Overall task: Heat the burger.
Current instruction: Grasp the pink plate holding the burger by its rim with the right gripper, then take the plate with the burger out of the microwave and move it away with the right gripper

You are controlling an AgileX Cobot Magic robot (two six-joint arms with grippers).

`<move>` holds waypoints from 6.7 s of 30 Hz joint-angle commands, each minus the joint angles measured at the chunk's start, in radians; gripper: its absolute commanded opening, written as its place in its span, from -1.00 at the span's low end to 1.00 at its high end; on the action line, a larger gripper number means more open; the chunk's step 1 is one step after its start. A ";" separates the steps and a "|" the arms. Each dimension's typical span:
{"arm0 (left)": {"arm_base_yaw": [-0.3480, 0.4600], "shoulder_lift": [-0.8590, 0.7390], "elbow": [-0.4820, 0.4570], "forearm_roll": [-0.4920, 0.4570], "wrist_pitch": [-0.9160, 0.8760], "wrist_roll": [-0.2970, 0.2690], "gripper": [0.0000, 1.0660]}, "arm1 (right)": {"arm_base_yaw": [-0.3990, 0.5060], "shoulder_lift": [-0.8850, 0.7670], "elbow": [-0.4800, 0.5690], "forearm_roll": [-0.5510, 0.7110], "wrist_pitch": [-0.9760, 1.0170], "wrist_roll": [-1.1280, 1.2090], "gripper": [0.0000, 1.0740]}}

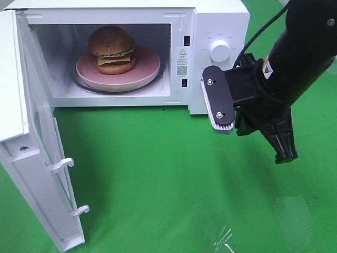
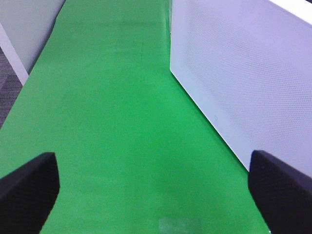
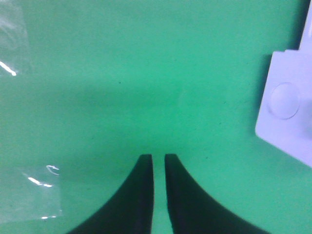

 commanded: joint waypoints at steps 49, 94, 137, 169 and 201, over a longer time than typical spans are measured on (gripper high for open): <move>0.005 -0.022 0.001 -0.002 -0.015 -0.004 0.83 | 0.109 0.176 -0.171 -0.207 -0.336 0.076 0.50; 0.005 -0.022 0.001 -0.002 -0.015 -0.004 0.83 | 0.113 0.669 -0.692 -0.186 -0.333 0.120 0.42; 0.005 -0.022 0.001 -0.002 -0.015 -0.002 0.83 | 0.113 0.810 -0.864 -0.124 -0.265 0.120 -1.00; 0.005 -0.022 0.001 -0.002 -0.015 -0.001 0.83 | 0.124 0.625 -0.636 -0.135 -0.420 0.067 -1.00; 0.005 -0.022 0.001 -0.002 -0.015 -0.001 0.83 | 0.124 0.396 -0.289 -0.071 -0.609 -0.045 -1.00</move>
